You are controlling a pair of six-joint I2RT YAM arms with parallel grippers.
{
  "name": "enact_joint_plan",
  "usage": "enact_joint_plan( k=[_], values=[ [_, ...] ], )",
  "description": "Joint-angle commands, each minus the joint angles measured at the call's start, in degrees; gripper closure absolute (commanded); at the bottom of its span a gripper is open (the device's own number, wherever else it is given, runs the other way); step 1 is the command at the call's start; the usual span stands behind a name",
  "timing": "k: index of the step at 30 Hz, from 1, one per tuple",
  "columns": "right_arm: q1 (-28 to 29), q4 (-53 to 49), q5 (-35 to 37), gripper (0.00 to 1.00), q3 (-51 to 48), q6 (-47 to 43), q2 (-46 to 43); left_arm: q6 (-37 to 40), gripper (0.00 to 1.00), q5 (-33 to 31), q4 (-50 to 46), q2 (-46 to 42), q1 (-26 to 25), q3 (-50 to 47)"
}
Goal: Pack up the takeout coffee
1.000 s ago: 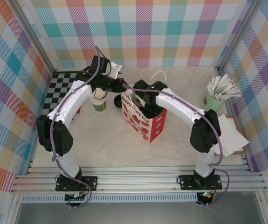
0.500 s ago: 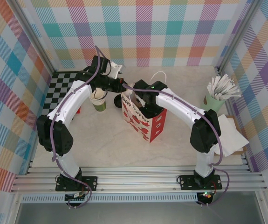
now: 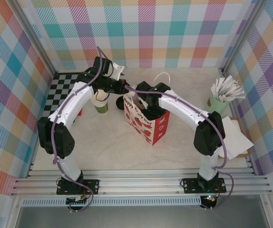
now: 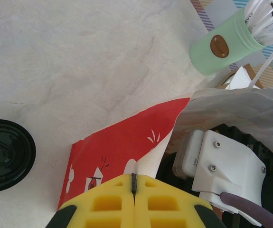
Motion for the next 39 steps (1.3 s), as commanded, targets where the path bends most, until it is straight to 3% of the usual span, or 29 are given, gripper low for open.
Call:
enact_joint_plan(
  k=[1,39],
  values=[
    [-0.1,-0.4,-0.2,0.03,-1.1,-0.3,-1.6,0.5,1.00,0.4,-1.7,1.3,-0.3,1.1],
    [-0.1,-0.5,-0.2,0.00,-1.5,-0.7,-1.3,0.5,1.00,0.5,-1.7,1.1,-0.3,0.6]
  ],
)
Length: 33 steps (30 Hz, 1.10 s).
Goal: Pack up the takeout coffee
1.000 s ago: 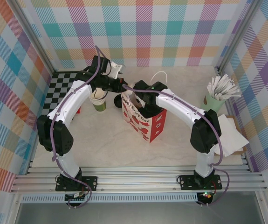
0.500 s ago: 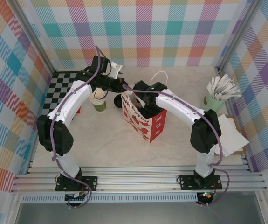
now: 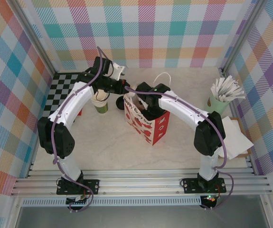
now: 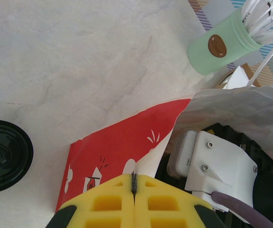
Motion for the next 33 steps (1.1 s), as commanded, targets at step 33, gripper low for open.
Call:
enact_joint_plan(
  k=[33],
  values=[
    [-0.1,-0.9,0.7,0.00,-1.5,-0.5,-0.9,0.7,1.00,-0.1,-1.7,1.0,-0.2,0.6]
  ],
)
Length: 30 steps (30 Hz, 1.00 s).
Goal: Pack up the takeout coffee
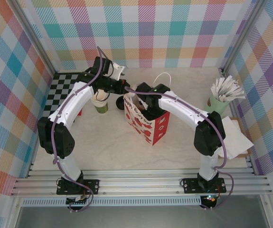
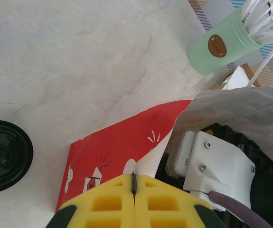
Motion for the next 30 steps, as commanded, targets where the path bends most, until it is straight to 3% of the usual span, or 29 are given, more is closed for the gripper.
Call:
enact_joint_plan(
  k=[1,30],
  values=[
    [-0.1,-1.3,0.5,0.00,-0.9,-0.6,-0.9,0.8,1.00,0.0,-1.7,1.0,-0.2,0.6],
    [-0.1,-3.9,0.8,0.00,1.6,-0.1,-2.6,0.7,1.00,-0.2,-1.9,0.9,-0.2,0.5]
  ],
)
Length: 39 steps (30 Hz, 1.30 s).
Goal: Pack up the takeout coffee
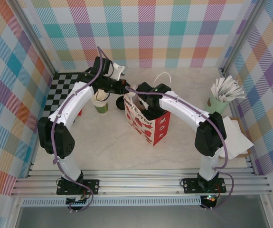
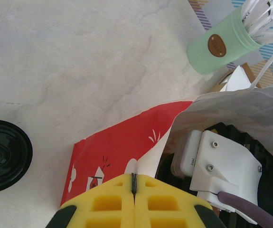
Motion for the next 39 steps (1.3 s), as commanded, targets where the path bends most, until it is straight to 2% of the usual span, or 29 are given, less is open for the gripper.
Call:
enact_joint_plan(
  k=[1,21,39],
  values=[
    [-0.1,-3.2,0.8,0.00,1.6,-0.1,-1.9,0.8,1.00,-0.3,-1.8,1.0,-0.2,0.5],
    [-0.1,-4.4,-0.6,0.00,2.8,-0.1,-1.8,0.6,1.00,-0.2,-1.7,1.2,-0.2,0.7],
    [-0.1,-7.6,-0.5,0.00,7.7,1.5,0.2,1.1,1.00,0.4,-1.8,0.5,-0.2,0.7]
  ],
)
